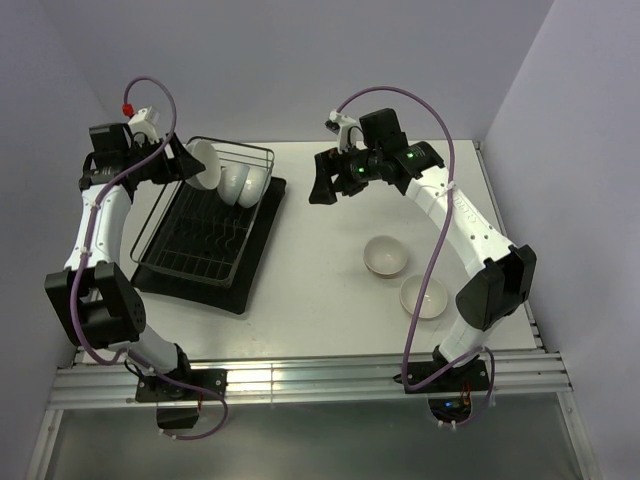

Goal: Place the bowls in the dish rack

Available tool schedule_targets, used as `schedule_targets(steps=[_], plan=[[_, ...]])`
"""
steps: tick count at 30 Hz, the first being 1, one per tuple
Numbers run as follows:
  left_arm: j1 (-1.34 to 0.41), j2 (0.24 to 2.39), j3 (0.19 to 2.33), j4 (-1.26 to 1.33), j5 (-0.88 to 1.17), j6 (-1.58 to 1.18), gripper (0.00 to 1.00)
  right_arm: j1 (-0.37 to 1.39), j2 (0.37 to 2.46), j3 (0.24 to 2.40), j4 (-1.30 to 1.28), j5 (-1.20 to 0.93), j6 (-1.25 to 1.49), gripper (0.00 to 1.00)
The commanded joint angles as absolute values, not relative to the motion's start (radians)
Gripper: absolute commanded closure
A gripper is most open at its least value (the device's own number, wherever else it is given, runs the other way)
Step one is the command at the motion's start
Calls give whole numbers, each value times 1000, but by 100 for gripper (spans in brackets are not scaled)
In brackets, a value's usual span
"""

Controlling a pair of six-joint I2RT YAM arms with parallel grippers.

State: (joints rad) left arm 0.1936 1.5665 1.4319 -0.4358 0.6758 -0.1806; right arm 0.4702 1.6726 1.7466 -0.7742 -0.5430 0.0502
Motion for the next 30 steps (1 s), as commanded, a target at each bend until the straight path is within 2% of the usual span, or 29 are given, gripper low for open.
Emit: schedule_targets(steps=[1, 10, 18, 30], plan=[[201, 1577, 1525, -410, 632, -118, 100, 462, 1617, 1747, -773, -545, 35, 12], [196, 1638, 1589, -411, 497, -43, 100, 460, 1626, 1743, -775, -538, 28, 12], [184, 1677, 1611, -430, 463, 23, 100, 460, 1641, 1747, -775, -541, 32, 12], [106, 1718, 1638, -440, 338, 135, 100, 460, 1646, 1750, -785, -535, 23, 12]])
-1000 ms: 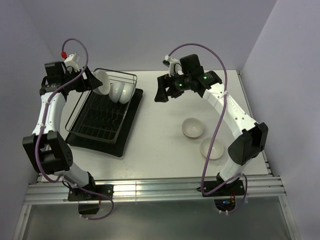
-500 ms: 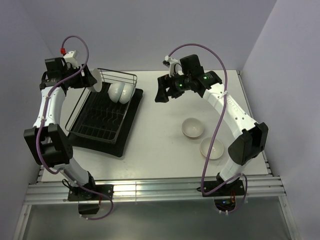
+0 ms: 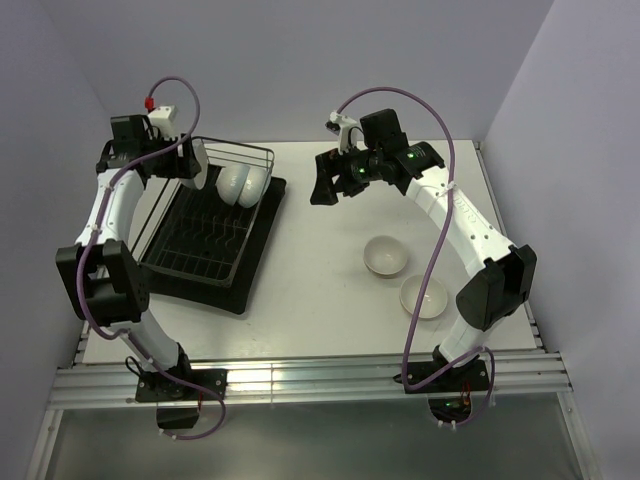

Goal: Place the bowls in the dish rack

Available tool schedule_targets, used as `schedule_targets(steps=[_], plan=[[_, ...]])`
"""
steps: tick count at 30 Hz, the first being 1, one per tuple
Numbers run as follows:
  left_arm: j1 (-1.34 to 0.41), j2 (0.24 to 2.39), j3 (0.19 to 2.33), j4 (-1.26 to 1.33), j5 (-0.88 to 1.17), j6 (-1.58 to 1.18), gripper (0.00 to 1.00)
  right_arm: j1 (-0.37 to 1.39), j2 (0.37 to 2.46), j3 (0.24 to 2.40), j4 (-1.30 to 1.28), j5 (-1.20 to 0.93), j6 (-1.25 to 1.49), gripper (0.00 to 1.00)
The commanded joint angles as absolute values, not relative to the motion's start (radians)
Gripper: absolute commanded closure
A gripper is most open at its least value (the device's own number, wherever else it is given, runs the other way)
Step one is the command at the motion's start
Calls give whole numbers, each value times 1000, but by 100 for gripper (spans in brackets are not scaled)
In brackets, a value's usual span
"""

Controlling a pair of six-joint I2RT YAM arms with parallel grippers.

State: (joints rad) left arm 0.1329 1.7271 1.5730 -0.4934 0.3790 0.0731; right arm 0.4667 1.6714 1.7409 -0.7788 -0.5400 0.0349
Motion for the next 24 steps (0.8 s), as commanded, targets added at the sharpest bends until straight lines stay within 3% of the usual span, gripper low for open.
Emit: schedule_targets(steps=[1, 24], plan=[[100, 1721, 1641, -440, 327, 144, 100, 460, 1647, 1750, -785, -535, 23, 12], [35, 1830, 1663, -430, 241, 282, 100, 451, 1654, 1733, -788, -541, 14, 12]])
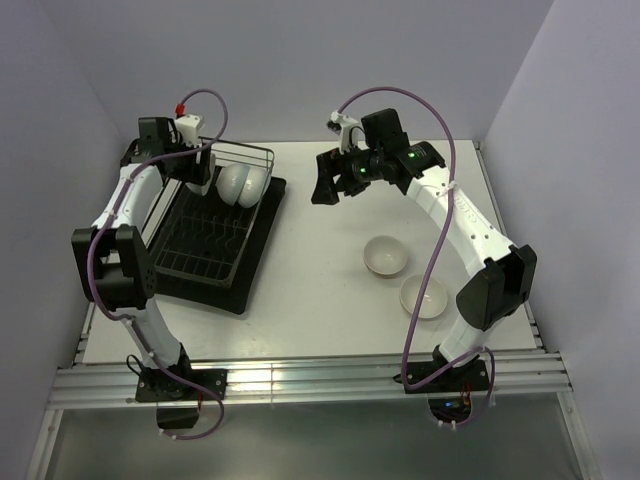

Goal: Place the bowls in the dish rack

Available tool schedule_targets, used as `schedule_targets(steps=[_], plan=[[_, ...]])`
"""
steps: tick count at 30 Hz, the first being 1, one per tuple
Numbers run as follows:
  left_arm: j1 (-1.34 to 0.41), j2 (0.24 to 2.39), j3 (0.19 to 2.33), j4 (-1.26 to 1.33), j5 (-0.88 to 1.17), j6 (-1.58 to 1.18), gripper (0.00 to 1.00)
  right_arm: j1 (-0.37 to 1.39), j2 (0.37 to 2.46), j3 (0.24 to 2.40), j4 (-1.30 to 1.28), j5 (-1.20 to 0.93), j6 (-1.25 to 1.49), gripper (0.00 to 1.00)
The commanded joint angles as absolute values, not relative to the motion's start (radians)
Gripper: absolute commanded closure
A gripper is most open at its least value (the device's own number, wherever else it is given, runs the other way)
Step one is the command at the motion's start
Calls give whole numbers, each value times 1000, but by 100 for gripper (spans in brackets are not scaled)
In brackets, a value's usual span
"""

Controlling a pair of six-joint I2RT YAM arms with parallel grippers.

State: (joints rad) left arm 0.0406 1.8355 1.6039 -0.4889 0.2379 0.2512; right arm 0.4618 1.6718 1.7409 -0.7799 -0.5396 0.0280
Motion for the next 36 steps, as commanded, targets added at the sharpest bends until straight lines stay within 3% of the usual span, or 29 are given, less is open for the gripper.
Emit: schedule_targets(steps=[1, 15, 18, 25, 26, 30, 32, 34, 35, 36], plan=[[34, 1833, 1667, -430, 239, 284, 100, 449, 1654, 1733, -788, -543, 12, 12], [15, 1878, 1666, -428, 218, 301, 100, 448, 1667, 1740, -795, -543, 11, 12], [11, 1884, 1664, -437, 210, 305, 95, 448, 1666, 1743, -798, -541, 11, 12], [9, 1888, 1660, -453, 224, 299, 72, 448, 1672, 1749, -802, -541, 11, 12], [9, 1885, 1657, -453, 230, 299, 63, 448, 1675, 1753, -805, -540, 11, 12], [9, 1878, 1654, -457, 238, 305, 46, 448, 1674, 1756, -808, -538, 11, 12], [9, 1873, 1655, -466, 239, 308, 33, 448, 1675, 1758, -808, -538, 11, 12], [9, 1868, 1655, -474, 250, 311, 30, 446, 1675, 1758, -810, -540, 11, 12], [9, 1861, 1655, -483, 258, 313, 20, 446, 1675, 1761, -810, -540, 11, 12], [8, 1858, 1655, -485, 262, 311, 19, 448, 1677, 1761, -810, -540, 11, 12]])
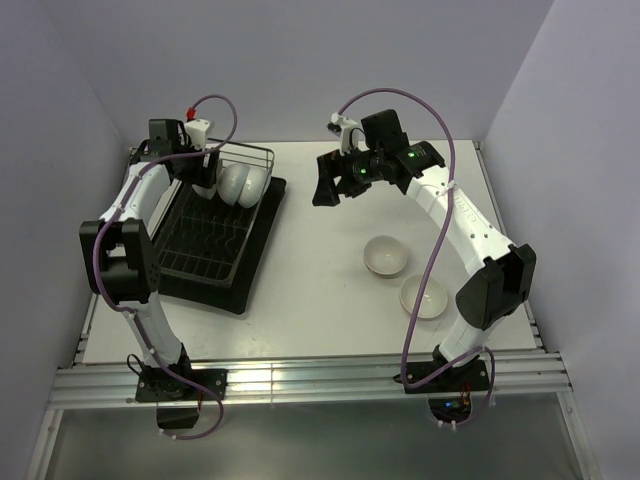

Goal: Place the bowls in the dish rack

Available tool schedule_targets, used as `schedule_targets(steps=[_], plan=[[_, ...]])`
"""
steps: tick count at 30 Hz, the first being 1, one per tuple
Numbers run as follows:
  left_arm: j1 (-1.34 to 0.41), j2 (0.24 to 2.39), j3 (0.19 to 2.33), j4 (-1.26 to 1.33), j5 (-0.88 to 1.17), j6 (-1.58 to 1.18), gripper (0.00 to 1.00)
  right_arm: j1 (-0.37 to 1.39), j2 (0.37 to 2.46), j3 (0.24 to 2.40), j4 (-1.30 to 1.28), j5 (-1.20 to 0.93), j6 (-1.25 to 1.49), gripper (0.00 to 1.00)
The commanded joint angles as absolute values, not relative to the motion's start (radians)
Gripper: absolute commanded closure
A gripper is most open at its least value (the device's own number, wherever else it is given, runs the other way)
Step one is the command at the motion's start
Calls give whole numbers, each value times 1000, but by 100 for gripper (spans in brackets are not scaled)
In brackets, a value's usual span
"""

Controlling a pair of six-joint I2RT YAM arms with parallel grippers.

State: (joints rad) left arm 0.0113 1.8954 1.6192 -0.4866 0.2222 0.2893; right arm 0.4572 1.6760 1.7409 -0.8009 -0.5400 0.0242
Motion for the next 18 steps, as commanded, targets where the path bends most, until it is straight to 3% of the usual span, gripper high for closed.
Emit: schedule_targets(steps=[1, 2, 5, 12, 18], plan=[[9, 1850, 1654, -489, 273, 310, 17, 448, 1675, 1761, -810, -538, 11, 12], [9, 1848, 1654, -492, 278, 311, 6, 446, 1677, 1764, -810, -538, 11, 12], [9, 1838, 1648, -502, 287, 307, 4, 448, 1678, 1769, -813, -540, 11, 12], [9, 1810, 1640, -509, 317, 299, 5, 448, 1674, 1770, -819, -541, 11, 12], [9, 1790, 1657, -534, 402, 284, 12, 448, 1667, 1770, -819, -546, 11, 12]])
